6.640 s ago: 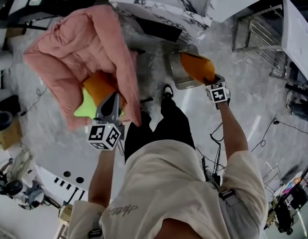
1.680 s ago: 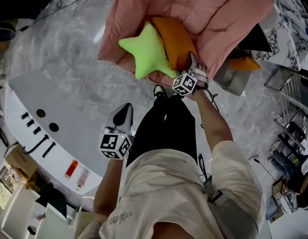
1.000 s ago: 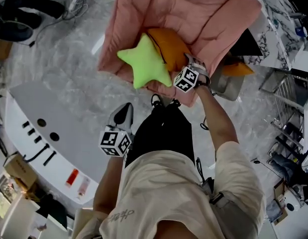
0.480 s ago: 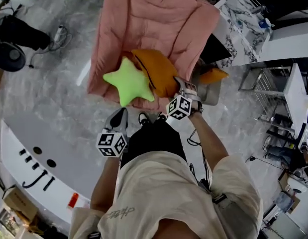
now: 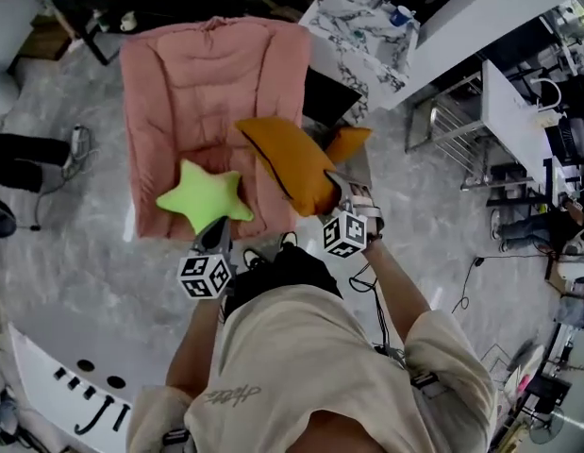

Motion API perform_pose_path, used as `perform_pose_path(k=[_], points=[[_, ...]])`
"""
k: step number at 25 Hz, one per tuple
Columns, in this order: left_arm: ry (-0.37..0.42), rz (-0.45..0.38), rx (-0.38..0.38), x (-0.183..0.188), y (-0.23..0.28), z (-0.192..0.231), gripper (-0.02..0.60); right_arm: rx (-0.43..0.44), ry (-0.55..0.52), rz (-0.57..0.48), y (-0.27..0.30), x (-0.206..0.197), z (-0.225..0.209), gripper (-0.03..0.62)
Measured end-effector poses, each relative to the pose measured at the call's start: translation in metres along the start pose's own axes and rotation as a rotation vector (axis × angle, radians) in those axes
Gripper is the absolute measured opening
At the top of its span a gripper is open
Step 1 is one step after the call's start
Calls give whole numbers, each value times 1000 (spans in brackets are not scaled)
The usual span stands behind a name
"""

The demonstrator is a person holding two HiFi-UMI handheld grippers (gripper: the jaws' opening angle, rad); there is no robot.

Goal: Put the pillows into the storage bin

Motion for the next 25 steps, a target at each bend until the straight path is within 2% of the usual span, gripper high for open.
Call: perform_pose_path(k=[4, 11, 15, 25], points=[[44, 43, -105, 6, 36, -19, 19, -92, 71, 87, -34, -41, -16, 350], [61, 66, -169, 8, 74, -54, 19, -130, 154, 256, -75, -126, -22, 351], [72, 87, -166, 10, 89, -65, 19, -109, 164, 321, -80, -169, -20, 353], [199, 148, -105, 39, 167, -99, 19, 4, 196, 378, -32, -270, -45, 353]])
Point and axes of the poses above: the fingertips, and each gripper's own axes: y forward along the fingers, z to its left, x out of its top, the point moved 5 cm from there along -y, backward along the fingers, and after that the axes turned 12 degrees about -x, right-handed, at the moved point
